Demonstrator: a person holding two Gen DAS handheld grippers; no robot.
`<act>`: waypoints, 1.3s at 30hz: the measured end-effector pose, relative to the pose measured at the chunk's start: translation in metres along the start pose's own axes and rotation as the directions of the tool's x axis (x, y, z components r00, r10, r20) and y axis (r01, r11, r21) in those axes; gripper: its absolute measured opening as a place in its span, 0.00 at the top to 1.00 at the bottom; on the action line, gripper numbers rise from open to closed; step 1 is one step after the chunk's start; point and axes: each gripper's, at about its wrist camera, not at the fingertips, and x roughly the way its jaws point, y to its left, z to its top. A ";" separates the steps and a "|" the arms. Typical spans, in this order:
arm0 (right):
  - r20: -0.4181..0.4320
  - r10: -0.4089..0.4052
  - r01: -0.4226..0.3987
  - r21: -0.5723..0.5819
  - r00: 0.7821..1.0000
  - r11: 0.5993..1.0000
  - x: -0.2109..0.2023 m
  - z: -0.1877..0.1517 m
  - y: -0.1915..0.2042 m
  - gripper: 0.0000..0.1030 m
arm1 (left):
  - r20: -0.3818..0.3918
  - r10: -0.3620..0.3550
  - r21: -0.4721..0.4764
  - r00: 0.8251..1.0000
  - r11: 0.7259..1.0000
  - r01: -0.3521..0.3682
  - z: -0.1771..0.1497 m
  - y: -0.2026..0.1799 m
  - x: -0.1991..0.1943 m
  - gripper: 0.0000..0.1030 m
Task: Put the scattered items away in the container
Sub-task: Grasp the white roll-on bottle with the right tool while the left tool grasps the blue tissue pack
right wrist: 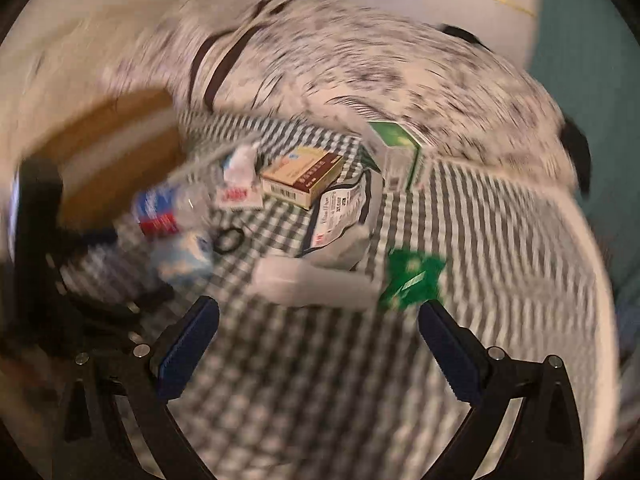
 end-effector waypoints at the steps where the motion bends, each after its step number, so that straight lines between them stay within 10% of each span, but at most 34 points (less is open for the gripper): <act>1: -0.021 -0.001 0.000 -0.050 1.000 0.999 0.007 0.002 0.001 0.10 | -0.007 -0.006 0.003 1.000 1.000 0.006 0.001 -0.001 0.003 0.00; 10: -0.196 -0.061 -0.025 -0.410 0.979 0.912 0.079 -0.002 0.023 0.35 | -0.055 -0.016 0.064 0.998 0.998 0.019 0.015 -0.013 0.032 0.04; 15: -0.183 -0.066 -0.021 -0.438 0.981 0.899 0.096 0.001 0.029 0.34 | -0.089 -0.057 0.042 0.994 0.997 0.061 0.017 -0.007 0.043 0.27; 23: -0.154 -0.051 -0.005 -0.341 0.987 0.940 0.099 0.005 0.032 0.43 | -0.070 -0.020 0.073 0.997 0.997 0.025 0.015 -0.012 0.031 0.37; 27: -0.151 -0.005 -0.030 -0.227 0.989 0.974 0.083 0.004 0.026 0.67 | -0.059 -0.004 0.053 0.998 0.999 0.008 0.011 -0.008 0.015 0.38; 39: -0.073 0.146 -0.132 0.170 0.987 0.977 0.006 -0.033 0.017 0.69 | -0.002 0.009 -0.022 1.000 1.000 -0.009 0.001 0.006 -0.053 0.38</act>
